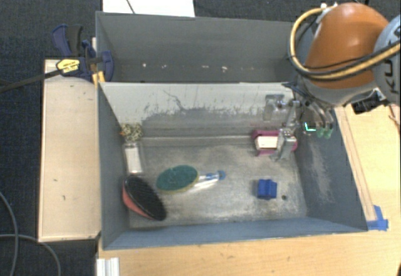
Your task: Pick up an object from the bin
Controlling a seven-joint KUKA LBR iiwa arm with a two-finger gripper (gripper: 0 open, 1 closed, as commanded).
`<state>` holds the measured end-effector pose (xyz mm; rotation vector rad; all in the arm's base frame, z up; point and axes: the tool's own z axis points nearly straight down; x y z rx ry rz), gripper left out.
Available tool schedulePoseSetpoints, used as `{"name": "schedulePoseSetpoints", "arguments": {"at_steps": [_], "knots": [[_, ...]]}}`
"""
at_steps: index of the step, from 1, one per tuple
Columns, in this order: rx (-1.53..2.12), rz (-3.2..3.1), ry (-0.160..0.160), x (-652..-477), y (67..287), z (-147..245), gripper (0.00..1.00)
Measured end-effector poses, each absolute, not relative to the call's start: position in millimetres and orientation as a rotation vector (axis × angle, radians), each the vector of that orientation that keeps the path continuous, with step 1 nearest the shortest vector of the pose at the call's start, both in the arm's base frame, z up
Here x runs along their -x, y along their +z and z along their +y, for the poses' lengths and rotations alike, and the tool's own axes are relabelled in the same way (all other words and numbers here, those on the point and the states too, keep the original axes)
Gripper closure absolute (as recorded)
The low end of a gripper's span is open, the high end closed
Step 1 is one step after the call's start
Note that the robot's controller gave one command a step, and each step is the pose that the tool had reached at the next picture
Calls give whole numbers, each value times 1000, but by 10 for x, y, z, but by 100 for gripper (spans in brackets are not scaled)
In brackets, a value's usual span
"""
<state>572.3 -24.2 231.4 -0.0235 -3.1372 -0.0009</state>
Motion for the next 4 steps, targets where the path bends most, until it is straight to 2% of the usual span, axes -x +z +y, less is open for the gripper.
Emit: {"name": "schedulePoseSetpoints", "arguments": {"at_steps": [1, 2, 3, 4], "knots": [[115, -3133, -1, -5481, 1148, -321, 0], [-295, -3126, -1, -5072, 784, -683, 0], [-300, -3124, -4, -5081, 812, -663, 100], [-254, -3141, 4, -4955, 2017, -839, 100]]}}
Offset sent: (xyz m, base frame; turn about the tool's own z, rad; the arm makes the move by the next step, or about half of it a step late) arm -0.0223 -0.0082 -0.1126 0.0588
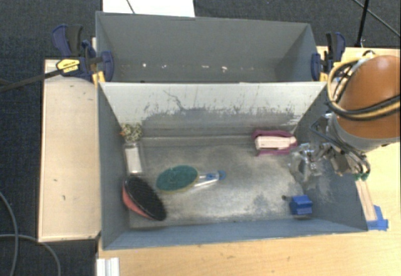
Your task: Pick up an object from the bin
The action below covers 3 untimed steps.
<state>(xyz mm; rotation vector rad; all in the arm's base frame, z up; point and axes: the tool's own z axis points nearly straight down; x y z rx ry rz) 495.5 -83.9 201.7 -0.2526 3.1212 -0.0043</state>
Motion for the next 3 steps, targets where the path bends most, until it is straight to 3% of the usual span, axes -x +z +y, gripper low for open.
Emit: {"name": "schedulePoseSetpoints", "arguments": {"at_steps": [1, 2, 3], "knots": [[252, 3129, 0, -4942, 1976, -829, 0], [488, 3107, 2, -4909, 681, -1268, 0], [491, 3101, 2, -4931, 722, -1255, 100]]}}
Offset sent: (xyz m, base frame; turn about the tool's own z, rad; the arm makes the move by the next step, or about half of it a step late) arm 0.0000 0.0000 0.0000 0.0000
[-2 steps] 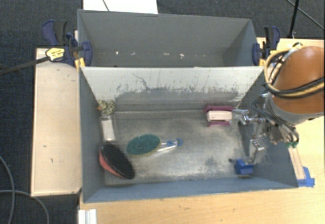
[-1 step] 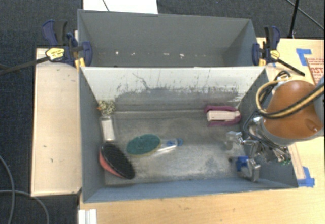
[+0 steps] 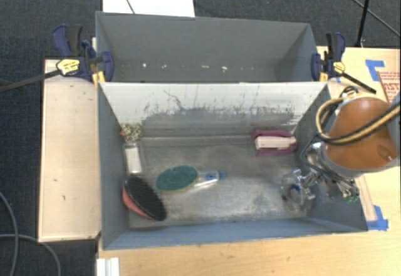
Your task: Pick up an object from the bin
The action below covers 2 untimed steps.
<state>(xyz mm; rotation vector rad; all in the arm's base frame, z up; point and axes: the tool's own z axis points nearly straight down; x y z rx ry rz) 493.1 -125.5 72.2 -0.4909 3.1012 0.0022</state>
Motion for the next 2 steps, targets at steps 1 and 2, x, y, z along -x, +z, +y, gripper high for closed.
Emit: {"name": "schedulePoseSetpoints", "arguments": {"at_steps": [1, 2], "knots": [[486, 3092, -7, -5001, 2395, -1203, 100], [481, 3102, 0, -4985, 2348, -1202, 0]]}}
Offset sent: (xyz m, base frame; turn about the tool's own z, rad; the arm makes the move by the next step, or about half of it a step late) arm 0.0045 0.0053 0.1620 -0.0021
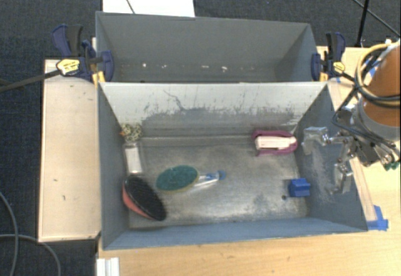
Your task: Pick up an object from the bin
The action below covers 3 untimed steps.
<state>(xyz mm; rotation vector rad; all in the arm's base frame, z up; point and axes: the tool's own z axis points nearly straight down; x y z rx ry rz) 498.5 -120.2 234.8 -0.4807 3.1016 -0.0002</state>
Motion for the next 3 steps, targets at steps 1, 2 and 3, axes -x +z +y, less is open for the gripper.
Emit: {"name": "schedulePoseSetpoints", "arguments": {"at_steps": [1, 2, 3], "knots": [[522, 3102, 6, -5016, 767, -1056, 0], [933, 2998, 17, -4948, 701, -1457, 0], [933, 2998, 2, -4954, 704, -1501, 100]]}}
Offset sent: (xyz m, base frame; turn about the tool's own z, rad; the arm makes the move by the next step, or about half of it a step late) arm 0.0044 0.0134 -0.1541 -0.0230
